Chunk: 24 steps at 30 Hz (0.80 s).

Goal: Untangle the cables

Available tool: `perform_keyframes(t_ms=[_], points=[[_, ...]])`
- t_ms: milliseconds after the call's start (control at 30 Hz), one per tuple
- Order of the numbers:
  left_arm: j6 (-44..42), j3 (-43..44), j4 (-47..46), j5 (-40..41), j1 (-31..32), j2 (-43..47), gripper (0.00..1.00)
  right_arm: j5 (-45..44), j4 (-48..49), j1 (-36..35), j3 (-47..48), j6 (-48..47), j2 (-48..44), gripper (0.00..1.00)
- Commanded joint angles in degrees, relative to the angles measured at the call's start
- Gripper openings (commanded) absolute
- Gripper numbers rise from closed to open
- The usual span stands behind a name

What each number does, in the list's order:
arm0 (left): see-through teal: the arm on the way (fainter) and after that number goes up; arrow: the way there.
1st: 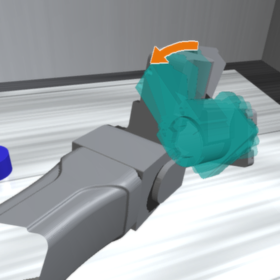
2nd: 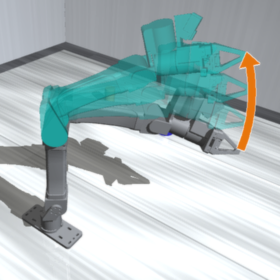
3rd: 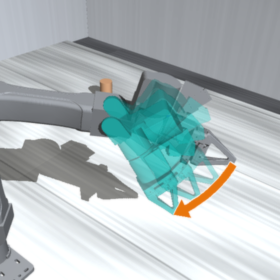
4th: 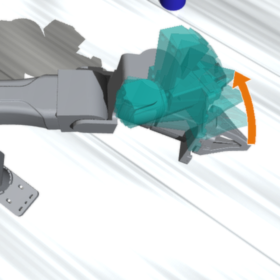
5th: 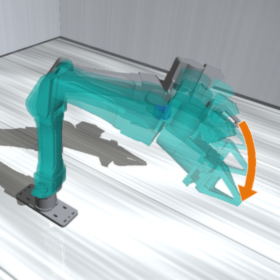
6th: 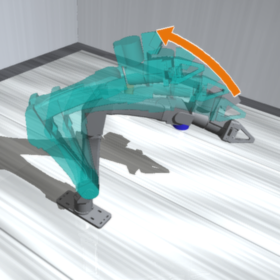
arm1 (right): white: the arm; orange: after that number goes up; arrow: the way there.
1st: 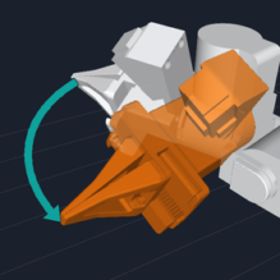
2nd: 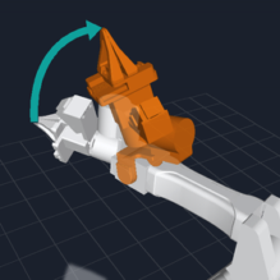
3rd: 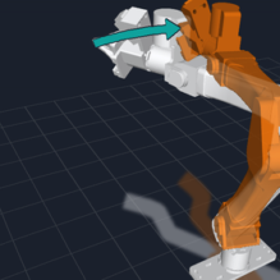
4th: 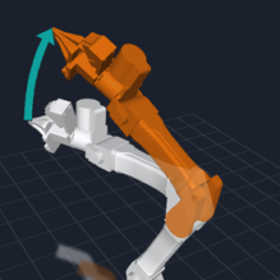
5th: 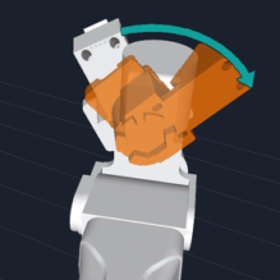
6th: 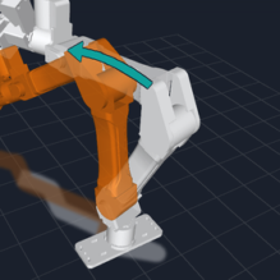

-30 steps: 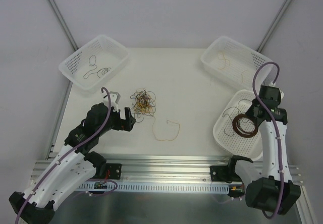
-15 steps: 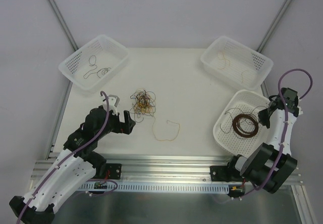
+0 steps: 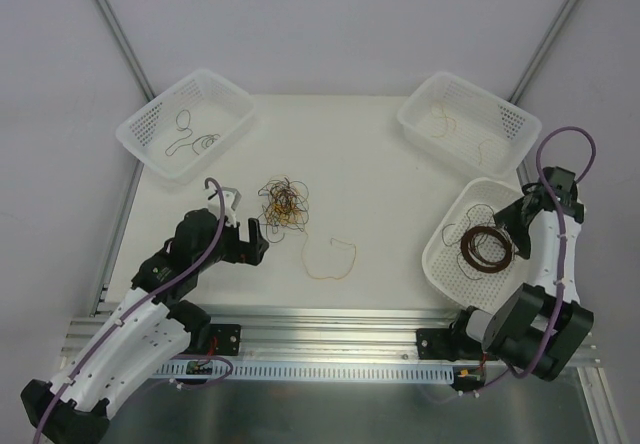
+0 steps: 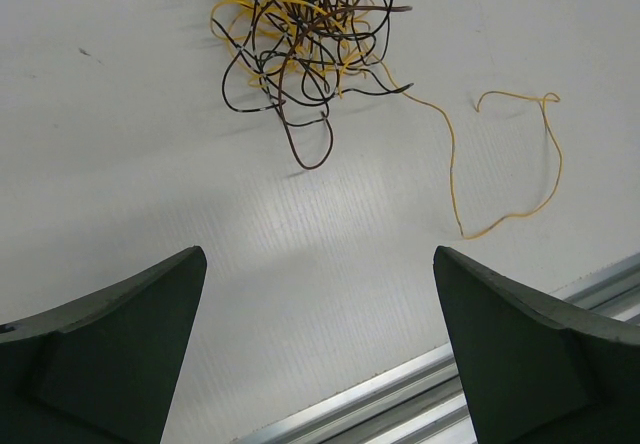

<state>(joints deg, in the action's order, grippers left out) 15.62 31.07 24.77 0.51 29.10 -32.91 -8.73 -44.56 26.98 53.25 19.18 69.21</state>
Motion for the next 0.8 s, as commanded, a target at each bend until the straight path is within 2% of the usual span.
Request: perform_keyframes(t_ms=[0, 133, 233, 367, 500, 633, 767], points=[[-1.20, 1.01, -1.22, 0.19, -0.98, -0.05, 0.99, -4.10, -2.02, -4.38, 6.24, -5.20, -4.08, 0.72], [-1.47, 1.01, -1.48, 0.01, -1.07, -0.58, 0.99, -5.07, -1.33, -9.83, 9.93, -6.69, -5.75, 0.75], [-1.29, 1.01, -1.57, 0.01, -1.59, -1.28, 0.99, -3.93, 1.73, -17.56, 13.62, -10.54, -6.37, 0.75], [-0.33, 0.84, -1.57, 0.36, -1.68, -1.99, 0.99, 3.60, 8.59, -31.16, 15.91, -16.00, -6.02, 0.76], [2.48, 1.36, -3.24, 2.38, -1.68, -4.18, 0.99, 10.38, 13.87, -40.41, 16.88, -18.03, -2.25, 0.77], [7.22, 3.73, -7.35, 7.21, -1.77, -10.59, 0.98, 12.59, 17.91, -47.62, 16.18, -17.86, 3.11, 0.77], [7.59, 9.86, -12.11, 8.71, -1.77, -19.37, 0.92, 15.49, 20.82, -53.25, 14.34, -15.75, 5.14, 0.78]])
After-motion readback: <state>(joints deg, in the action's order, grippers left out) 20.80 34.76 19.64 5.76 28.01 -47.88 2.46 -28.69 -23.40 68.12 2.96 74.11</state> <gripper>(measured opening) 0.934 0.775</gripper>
